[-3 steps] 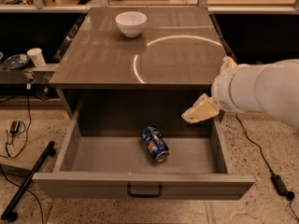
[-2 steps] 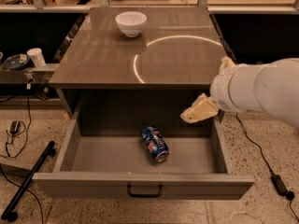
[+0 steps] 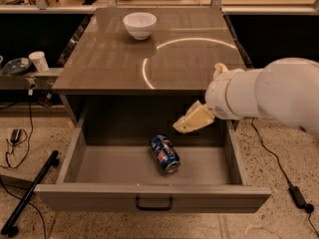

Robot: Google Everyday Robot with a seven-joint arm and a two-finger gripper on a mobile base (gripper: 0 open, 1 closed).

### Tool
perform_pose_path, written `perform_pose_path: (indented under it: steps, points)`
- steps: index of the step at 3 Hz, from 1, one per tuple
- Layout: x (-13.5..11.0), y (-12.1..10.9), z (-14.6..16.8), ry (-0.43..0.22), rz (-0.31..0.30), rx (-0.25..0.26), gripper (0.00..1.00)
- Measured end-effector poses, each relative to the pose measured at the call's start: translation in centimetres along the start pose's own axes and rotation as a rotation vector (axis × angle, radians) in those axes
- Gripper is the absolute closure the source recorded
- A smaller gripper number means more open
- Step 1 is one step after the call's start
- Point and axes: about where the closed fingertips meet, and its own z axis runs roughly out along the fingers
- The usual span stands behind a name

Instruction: Pick pepsi can from top drawer and place on counter

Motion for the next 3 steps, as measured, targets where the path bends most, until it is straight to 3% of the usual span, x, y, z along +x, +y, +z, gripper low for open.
perform_pose_path:
  steps: [2,3]
  points:
    - [-1.9,2.8,1.9,-0.077,0.007,-0.079,0.00]
    - [-1.1,3.3,2.1,-0.087,0.011,-0.074,0.00]
